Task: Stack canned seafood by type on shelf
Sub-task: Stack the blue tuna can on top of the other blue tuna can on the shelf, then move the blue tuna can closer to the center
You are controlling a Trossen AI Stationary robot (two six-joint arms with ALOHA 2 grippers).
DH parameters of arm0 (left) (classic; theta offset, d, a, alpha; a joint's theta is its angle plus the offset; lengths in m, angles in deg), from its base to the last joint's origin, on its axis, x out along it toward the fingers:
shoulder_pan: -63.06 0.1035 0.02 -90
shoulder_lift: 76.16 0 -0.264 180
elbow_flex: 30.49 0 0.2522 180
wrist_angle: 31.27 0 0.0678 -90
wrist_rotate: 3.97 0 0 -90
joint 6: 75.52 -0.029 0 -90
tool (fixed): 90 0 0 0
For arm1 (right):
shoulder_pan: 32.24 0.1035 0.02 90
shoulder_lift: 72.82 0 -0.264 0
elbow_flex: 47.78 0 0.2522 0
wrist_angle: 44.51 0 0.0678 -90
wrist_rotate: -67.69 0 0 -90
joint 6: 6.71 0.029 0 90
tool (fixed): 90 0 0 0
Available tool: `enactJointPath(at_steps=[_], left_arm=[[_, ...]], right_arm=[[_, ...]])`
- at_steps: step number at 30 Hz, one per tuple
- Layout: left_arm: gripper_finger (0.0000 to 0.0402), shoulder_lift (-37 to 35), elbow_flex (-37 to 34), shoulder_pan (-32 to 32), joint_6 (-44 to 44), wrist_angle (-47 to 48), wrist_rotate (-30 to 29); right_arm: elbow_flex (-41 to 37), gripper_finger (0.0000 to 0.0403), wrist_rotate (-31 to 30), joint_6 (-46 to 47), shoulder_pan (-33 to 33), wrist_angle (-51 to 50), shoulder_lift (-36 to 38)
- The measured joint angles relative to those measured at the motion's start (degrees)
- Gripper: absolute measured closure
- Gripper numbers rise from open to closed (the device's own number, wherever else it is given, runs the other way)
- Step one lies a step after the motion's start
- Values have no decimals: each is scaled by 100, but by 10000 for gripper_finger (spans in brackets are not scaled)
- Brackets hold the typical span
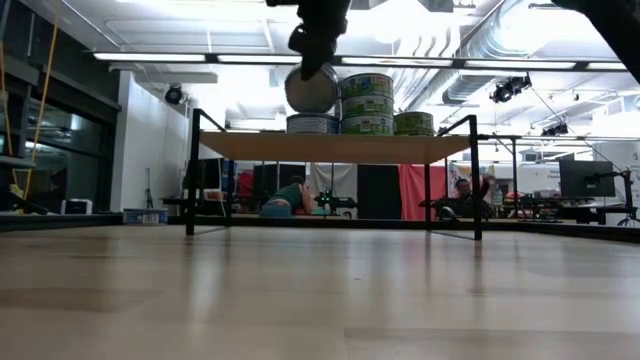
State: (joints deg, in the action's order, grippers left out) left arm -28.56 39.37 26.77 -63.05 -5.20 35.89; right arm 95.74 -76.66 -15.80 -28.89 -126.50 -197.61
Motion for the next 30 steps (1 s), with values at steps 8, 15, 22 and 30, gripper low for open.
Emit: enactJointPath(at_steps=[8,15,22,30], left_arm=[[401,6,0,0,17,19,2],[401,4,0,0,81,46,2],[401,4,0,0,160,155,0],[401,87,11,55,786,760,-227]], right_arm=[[-358,229,172,-160,-10,35,5],[-340,162,524,78,-9,62,-11],[-321,157,534,112,-11,38,-11],[487,165,1315,683,394,2,85]])
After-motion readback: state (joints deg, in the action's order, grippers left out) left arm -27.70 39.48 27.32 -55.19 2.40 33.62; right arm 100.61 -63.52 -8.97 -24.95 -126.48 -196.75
